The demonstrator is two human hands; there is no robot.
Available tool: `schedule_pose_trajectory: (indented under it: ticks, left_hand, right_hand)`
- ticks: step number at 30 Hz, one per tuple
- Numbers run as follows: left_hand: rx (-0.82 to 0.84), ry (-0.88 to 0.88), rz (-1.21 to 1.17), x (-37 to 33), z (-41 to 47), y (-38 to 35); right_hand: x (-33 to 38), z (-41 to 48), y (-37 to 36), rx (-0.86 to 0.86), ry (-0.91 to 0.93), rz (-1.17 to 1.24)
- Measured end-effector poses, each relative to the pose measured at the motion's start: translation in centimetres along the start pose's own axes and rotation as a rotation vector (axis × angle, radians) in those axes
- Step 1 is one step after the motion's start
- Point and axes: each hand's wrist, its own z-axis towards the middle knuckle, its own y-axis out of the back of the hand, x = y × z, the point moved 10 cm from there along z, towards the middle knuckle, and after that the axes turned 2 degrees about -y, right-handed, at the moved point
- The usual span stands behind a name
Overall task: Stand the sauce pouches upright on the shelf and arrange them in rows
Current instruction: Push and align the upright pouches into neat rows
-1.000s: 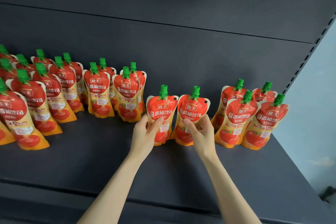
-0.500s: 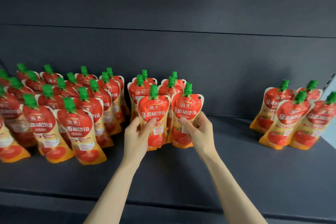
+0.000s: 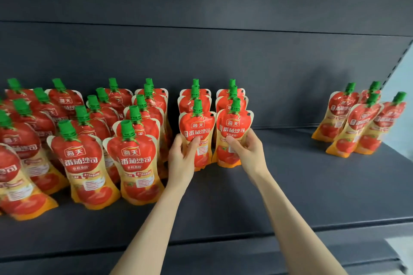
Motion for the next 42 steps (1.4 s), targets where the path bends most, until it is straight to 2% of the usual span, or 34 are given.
schedule_pose_trajectory:
  ticks: [3,8,12,26,42]
  left_hand:
    - [0.018,0.013,0.115,1.2,-0.8,-0.2]
    - [-0.095,0.043,0.292,2.1,-1.8,0.6]
    - [-0.099,0.038,0.326,1.9,-1.7,0.6]
    - [-0.063,0.037,0.443,2.7,-1.3,-0.2]
    - [-0.062,0.029,0.465,2.7,-1.1,-0.5]
  right_hand:
    - [-1.0,-0.6,0.1,0.041,-0.009,-0.049]
    - [-2.9,-1.2,0.4,0.051,-0.048,-0.279]
    - [-2.8,-1.3,1.4,-0.002,-0.036,-0.328]
    - [-2.8,-1.0,0.8,0.011,-0.030,-0.399]
    - [-3.2,-0.6,0.9,0.002,-0.033,-0.458]
